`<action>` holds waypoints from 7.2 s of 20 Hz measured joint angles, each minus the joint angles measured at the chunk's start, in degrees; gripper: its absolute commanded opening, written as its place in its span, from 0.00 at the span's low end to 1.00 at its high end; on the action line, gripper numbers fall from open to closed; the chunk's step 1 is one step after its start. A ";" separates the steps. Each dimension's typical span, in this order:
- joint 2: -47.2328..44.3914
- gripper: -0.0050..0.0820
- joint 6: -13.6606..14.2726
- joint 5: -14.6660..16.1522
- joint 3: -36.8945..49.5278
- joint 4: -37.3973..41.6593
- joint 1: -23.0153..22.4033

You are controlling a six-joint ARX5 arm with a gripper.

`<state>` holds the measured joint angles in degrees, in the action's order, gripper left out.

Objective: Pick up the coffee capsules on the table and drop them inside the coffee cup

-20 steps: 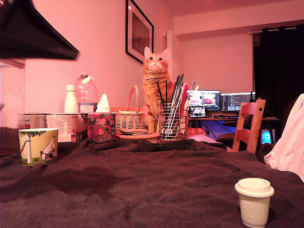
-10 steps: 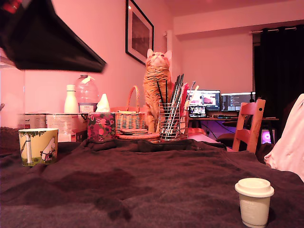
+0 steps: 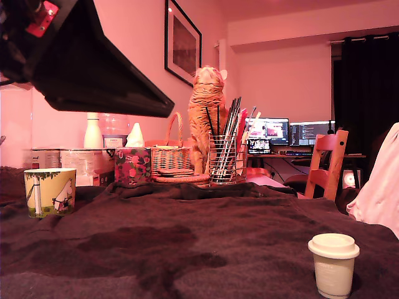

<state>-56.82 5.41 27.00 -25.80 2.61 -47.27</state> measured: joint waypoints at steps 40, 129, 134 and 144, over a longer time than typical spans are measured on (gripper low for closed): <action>-34.95 0.73 -2.73 -0.63 1.07 42.01 -8.02; -52.00 0.33 -6.73 -8.02 -28.09 9.40 -11.63; -52.00 0.48 -3.63 -8.11 -28.09 9.31 -12.50; -52.00 0.64 17.92 -12.31 -28.15 7.56 -14.14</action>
<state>-108.81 23.33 14.70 -53.95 10.17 -61.41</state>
